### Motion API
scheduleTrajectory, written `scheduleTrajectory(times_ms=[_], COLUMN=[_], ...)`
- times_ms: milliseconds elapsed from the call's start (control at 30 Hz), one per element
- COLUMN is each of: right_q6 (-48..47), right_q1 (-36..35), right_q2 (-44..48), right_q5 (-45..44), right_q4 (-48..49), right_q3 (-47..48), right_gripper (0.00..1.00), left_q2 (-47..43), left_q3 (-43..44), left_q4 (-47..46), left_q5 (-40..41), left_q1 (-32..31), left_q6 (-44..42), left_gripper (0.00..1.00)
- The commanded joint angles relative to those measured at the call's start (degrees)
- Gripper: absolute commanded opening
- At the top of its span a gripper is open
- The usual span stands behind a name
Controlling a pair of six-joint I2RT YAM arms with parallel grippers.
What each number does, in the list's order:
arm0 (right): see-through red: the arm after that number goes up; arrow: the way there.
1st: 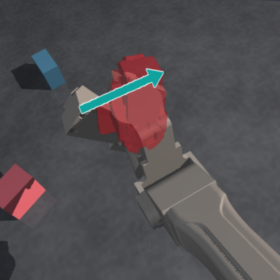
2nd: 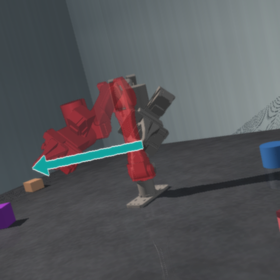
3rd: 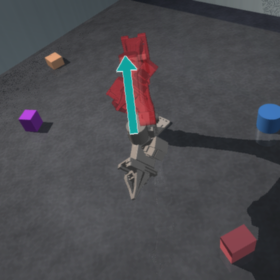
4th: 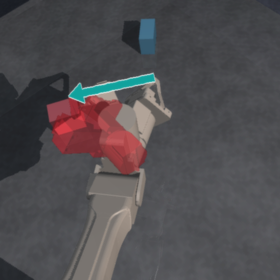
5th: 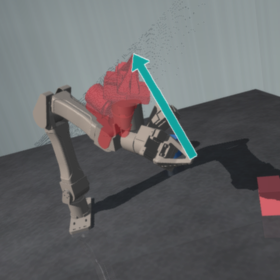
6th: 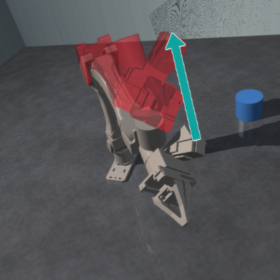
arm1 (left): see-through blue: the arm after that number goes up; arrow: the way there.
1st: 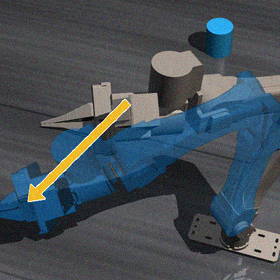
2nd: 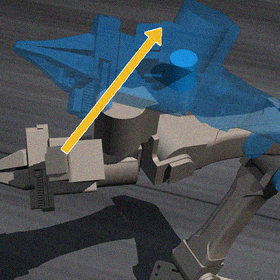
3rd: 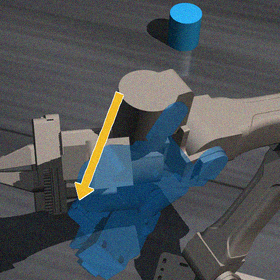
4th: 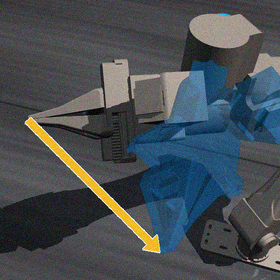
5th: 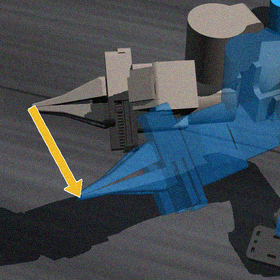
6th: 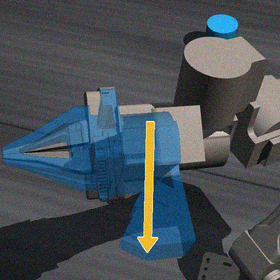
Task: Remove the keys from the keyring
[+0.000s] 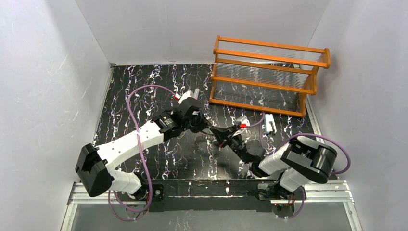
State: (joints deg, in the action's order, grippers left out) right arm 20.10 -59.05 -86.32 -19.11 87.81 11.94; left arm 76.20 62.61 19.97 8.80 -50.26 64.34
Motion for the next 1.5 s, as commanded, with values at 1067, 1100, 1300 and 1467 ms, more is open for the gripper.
scheduleTrajectory(times_ms=[1067,1100,1300,1467], right_q6=[-21.1,-20.9,-20.5,-18.7], right_q1=[10.7,10.8,10.9,10.9], right_q2=[26.2,26.4,26.5,26.5], right_q5=[26.1,26.7,27.9,27.7], right_q4=[-36.7,-37.9,-41.6,-43.4], right_q3=[5.9,6.4,9.2,10.4], right_gripper=[0.01,0.01,0.01,0.01], left_q2=[-11.0,-11.0,-12.5,-14.7], left_q3=[-5.5,-6.6,-14.8,-20.2], left_q4=[-15.1,-15.9,-25.3,-30.2], left_q5=[-12.4,-15.2,-22.0,-18.8], left_q1=[2.1,2.1,2.1,2.1], left_q6=[-58.5,-60.0,-58.9,-58.2], left_gripper=[0.58,0.59,0.57,0.5])
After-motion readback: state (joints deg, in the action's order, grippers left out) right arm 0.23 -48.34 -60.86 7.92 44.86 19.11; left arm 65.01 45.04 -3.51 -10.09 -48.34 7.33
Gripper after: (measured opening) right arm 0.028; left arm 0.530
